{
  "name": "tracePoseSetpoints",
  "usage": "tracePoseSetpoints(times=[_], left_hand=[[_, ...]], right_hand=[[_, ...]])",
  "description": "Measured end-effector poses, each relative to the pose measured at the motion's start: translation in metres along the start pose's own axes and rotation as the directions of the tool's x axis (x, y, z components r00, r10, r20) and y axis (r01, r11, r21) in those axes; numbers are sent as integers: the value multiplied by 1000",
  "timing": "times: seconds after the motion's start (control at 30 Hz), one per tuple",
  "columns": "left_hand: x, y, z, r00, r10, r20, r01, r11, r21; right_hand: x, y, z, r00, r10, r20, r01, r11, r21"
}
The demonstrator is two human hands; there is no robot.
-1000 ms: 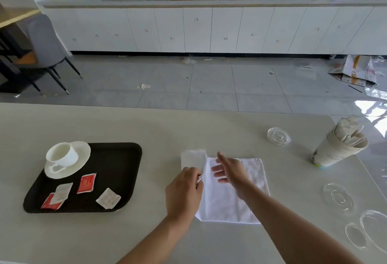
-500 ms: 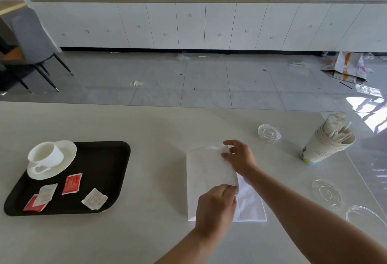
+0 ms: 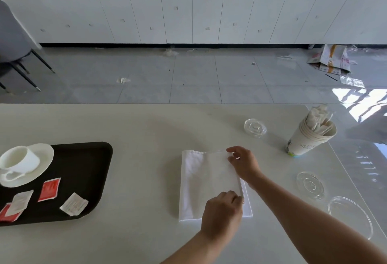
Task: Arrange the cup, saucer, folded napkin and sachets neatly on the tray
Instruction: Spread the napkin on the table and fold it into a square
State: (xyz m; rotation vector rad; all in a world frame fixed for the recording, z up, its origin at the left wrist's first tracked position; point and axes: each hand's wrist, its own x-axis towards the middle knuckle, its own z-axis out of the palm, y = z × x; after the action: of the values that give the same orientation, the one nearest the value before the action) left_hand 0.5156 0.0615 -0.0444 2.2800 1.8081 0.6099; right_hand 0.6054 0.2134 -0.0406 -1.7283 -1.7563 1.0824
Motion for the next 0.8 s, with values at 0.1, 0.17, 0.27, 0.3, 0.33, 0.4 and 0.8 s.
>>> tracePoseSetpoints(times=[0.1,0.17,0.27,0.3,0.33,0.4,0.8], left_hand=[[2,3,7,999,12,33,-12,1000,6],[3,5,11,998,22,56,-23,1000,17],[5,7,16,995,40,97,-43,999,32],[5,8,18,994,46,102,-50,998,36],[6,9,19,993,53,103,-57,998,38],[8,10,20,993,72,93,-75,997,31],[-1,-71,-5,987,-136,-82,144,985,97]], right_hand=[[-1,7,0,1000,5,-16,-5,1000,-16],[0,10,-1,1000,4,-20,-5,999,-40],[2,14,-3,1000,5,-25,-6,998,-60],[2,16,-3,1000,7,-26,-8,998,-66],[2,19,-4,1000,12,-26,-14,997,-73],[3,24,-5,999,29,-21,-31,996,-90],[-35,51,-22,985,-116,-128,73,951,-300]])
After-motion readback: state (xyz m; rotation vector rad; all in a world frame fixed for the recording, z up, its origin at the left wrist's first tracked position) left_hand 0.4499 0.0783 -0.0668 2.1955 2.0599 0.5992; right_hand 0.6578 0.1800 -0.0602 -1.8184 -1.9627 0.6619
